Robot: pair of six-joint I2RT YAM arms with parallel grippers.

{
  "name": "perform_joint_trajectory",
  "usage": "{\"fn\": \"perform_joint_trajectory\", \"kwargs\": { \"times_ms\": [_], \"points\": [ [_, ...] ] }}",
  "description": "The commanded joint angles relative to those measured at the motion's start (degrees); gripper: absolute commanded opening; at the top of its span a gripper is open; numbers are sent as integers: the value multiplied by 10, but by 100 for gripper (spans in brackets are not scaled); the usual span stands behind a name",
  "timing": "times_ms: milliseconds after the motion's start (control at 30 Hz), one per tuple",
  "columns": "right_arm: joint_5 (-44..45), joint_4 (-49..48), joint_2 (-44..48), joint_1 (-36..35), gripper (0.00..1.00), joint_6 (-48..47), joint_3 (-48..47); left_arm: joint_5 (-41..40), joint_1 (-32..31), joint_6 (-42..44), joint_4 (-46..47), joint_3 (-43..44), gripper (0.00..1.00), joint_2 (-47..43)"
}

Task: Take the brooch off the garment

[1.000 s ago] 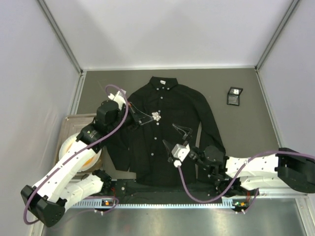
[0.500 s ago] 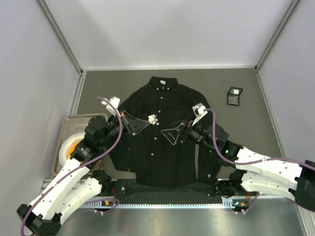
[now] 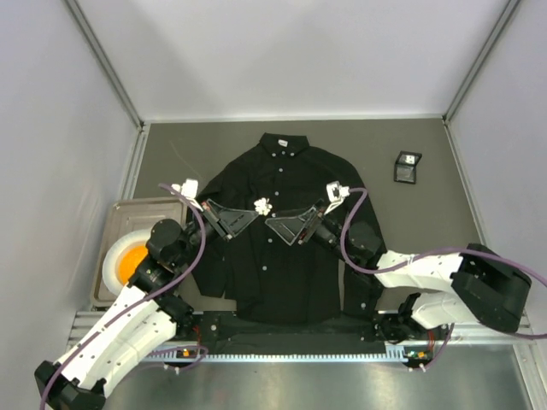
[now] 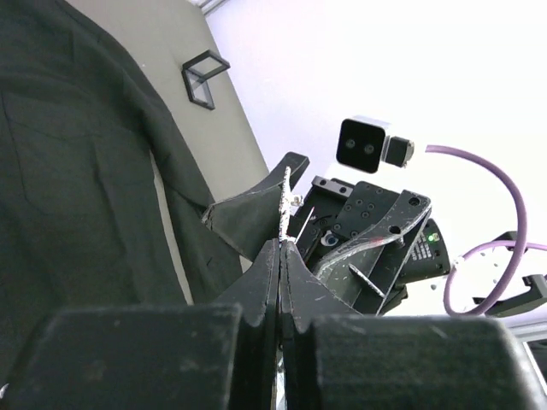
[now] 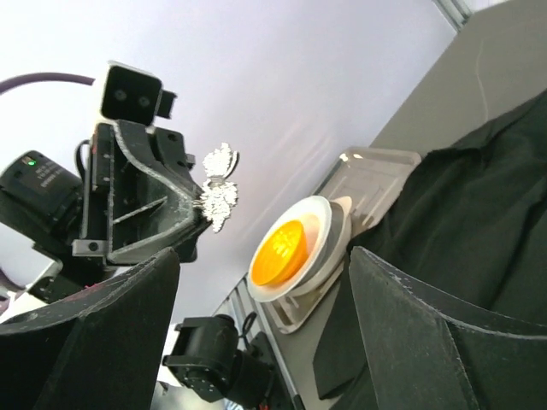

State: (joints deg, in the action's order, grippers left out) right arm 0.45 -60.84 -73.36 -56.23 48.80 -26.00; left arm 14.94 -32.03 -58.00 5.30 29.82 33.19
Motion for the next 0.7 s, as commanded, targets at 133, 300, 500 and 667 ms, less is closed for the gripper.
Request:
{"fn": "perform_joint_trajectory", "kwargs": {
  "times_ms": [133,300,500,667],
  "points": [
    [41,-168,-44,-28,77,-9,-12,-31,-1,-25,65,-25,0,-24],
    [38,-184,-69,-28,69,-16,-35,-28,0,-29,76,-31,0,-24],
    [38,-197,-84,-28,60,-31,-48,-26,0,-34,76,-38,0,-30],
    [32,-203,-94,-27,56,-25,-56,-24,-1,-36,77,-44,0,-35]
  ]
}}
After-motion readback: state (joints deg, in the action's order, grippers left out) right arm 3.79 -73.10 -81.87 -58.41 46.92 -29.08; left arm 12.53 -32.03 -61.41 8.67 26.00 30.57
